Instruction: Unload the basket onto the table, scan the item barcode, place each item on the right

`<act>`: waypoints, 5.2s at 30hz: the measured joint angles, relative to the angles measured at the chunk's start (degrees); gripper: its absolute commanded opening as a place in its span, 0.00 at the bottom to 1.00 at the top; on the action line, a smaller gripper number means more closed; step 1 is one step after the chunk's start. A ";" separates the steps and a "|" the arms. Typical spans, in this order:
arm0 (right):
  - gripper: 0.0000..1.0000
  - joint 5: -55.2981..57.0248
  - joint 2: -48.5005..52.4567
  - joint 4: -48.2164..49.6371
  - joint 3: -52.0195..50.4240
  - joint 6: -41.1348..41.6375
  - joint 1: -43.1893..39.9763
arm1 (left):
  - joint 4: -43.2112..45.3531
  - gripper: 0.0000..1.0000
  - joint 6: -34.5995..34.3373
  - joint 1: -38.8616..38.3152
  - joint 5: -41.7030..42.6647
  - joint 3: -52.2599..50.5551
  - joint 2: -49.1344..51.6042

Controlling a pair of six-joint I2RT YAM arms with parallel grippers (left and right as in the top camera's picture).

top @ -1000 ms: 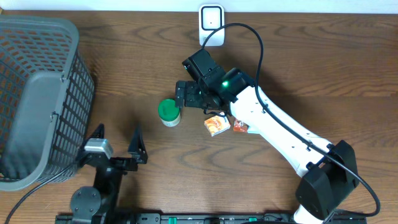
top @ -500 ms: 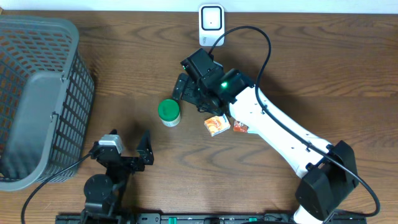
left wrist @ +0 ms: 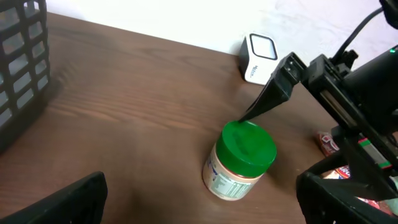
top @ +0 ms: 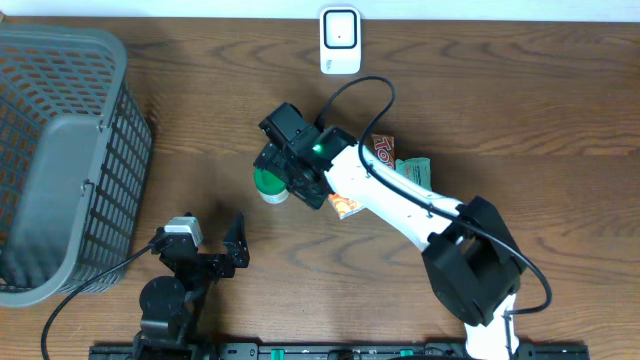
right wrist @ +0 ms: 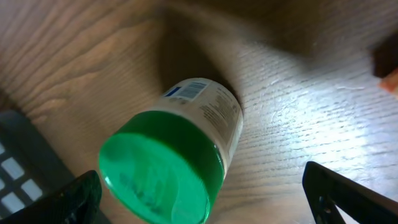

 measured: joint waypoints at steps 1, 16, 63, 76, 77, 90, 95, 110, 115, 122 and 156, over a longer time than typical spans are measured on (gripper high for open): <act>0.99 -0.22 0.11 0.02 0.00 0.85 0.00 | -0.20 0.98 0.00 0.00 0.00 0.02 0.00; 0.99 -1.70 3.06 8.37 0.02 5.79 0.02 | -2.12 0.98 0.00 0.00 0.00 0.48 0.00; 0.65 -2.97 4.52 -13.53 6.78 -60.48 -14.03 | -2.75 0.98 0.00 0.00 0.00 0.61 0.00; 0.99 11.85 4.50 -18.88 9.29 -72.28 -12.66 | -2.75 0.98 0.00 0.00 0.00 0.61 0.00; 0.99 12.07 4.50 -20.22 10.25 -72.13 -12.61 | -2.75 0.98 -0.02 0.00 0.00 0.61 0.00; 0.99 9.88 2.91 -37.46 25.00 -27.89 -13.07 | -2.75 0.98 0.00 0.00 0.00 0.61 0.00; 0.99 8.00 2.93 -35.85 23.61 -8.83 -13.77 | -2.75 0.98 0.00 0.02 0.00 0.61 0.00; 0.99 4.15 3.63 -21.35 13.11 10.67 -13.75 | -2.78 0.98 -0.02 0.02 0.00 0.61 0.00; 0.86 3.80 4.17 -17.16 9.51 12.11 -13.66 | -2.78 0.98 0.00 0.02 0.00 0.61 0.00; 0.61 3.63 5.03 -12.33 3.89 12.20 -13.66 | -2.78 0.98 0.00 0.00 0.00 0.61 0.00; 0.76 3.26 5.62 -21.86 12.55 -80.52 -14.16 | -2.78 0.98 -0.02 0.00 0.00 0.61 0.00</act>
